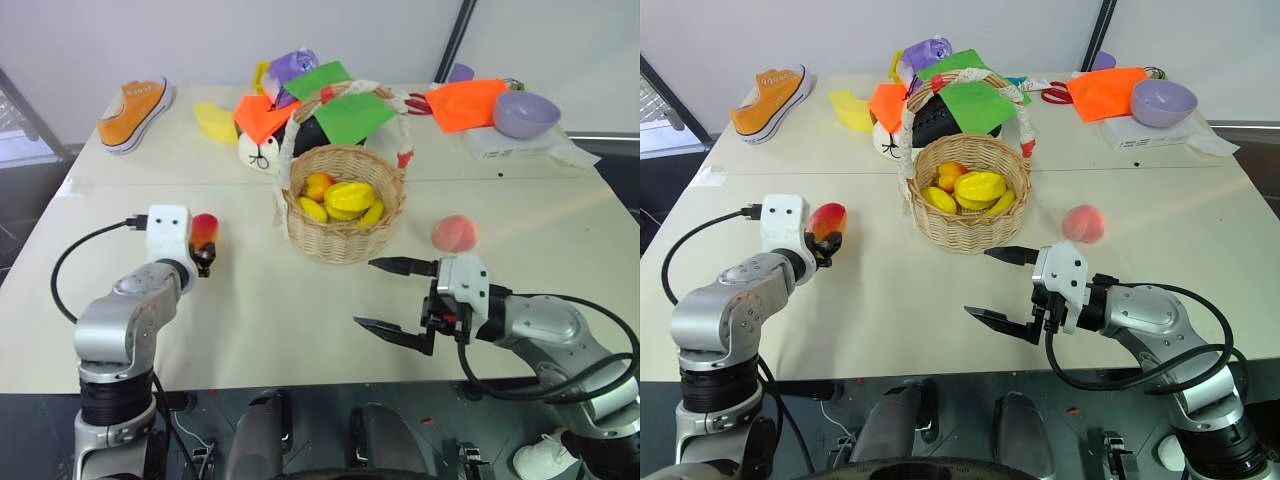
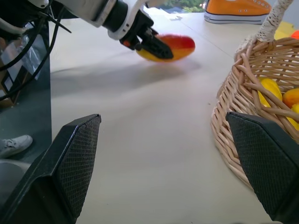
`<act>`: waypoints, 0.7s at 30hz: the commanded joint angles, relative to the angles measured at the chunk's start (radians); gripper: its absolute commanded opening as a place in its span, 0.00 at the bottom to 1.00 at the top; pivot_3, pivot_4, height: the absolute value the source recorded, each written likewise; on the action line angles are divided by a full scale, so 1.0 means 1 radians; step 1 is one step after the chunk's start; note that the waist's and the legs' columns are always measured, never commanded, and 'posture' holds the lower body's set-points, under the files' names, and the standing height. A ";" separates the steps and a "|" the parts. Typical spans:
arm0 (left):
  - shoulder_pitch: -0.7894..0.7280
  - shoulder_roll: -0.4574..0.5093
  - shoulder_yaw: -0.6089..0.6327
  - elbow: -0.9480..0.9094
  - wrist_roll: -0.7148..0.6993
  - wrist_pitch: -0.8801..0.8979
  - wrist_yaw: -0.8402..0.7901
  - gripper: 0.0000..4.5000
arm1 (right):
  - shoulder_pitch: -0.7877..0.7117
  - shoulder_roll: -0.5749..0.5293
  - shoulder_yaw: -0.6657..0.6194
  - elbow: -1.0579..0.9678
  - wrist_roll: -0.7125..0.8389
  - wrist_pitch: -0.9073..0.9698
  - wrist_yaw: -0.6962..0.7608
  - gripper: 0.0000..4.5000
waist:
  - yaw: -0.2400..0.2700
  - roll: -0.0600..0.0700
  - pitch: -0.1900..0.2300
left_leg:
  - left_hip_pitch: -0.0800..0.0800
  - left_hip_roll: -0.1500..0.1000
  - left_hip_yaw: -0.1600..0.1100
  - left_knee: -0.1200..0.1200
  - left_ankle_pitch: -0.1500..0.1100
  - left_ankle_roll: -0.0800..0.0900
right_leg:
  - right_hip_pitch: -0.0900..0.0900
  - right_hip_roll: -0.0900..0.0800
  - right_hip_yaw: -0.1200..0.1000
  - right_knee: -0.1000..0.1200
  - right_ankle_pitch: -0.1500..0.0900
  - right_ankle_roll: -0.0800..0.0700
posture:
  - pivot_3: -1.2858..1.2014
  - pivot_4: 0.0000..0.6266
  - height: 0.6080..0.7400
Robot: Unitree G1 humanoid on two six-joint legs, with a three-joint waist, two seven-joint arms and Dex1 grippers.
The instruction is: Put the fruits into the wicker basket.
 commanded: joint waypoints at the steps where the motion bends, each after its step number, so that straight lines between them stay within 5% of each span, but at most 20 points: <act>1: 0.028 0.043 0.074 -0.108 -0.038 -0.232 -0.140 0.51 | 0.001 0.002 -0.009 -0.030 -0.008 -0.025 -0.005 1.00 | -0.001 0.000 0.000 | 0.000 0.000 0.000 0.000 0.000 0.000 | 0.000 0.000 0.000 0.000 0.000 -0.001 | 0.52 0.24 0.95; 6: 0.198 0.172 0.184 -0.287 -0.334 -0.330 -0.555 0.51 | -0.026 -0.003 -0.017 0.006 -0.015 -0.027 0.000 1.00 | -0.010 0.000 0.000 | 0.000 0.001 0.000 -0.002 -0.001 -0.002 | -0.001 -0.002 0.001 0.000 -0.001 -0.003 | 0.52 0.24 0.95; 10: 0.094 0.181 0.085 -0.293 -0.439 -0.288 -0.556 0.51 | -0.045 0.000 0.004 0.016 -0.035 -0.029 -0.003 1.00 | 0.003 0.001 0.000 | 0.001 0.000 -0.001 0.000 -0.002 -0.003 | -0.003 -0.002 -0.001 -0.001 -0.001 -0.003 | 0.52 0.24 0.95; 16: -0.265 0.083 -0.345 -0.042 -0.127 -0.333 -0.396 0.51 | -0.076 0.007 -0.024 0.036 -0.038 0.015 -0.060 1.00 | 0.017 0.000 0.000 | 0.001 -0.004 0.000 0.002 -0.001 0.004 | 0.006 -0.002 0.000 -0.005 -0.001 -0.003 | 0.52 0.24 0.95; 21: -0.431 -0.001 -0.482 0.202 0.016 -0.399 -0.375 0.51 | -0.063 -0.010 -0.099 0.068 -0.046 0.065 -0.118 1.00 | 0.024 0.000 0.000 | 0.000 -0.003 0.001 0.002 0.000 0.006 | 0.003 0.000 -0.001 -0.002 0.001 0.001 | 0.52 0.24 0.95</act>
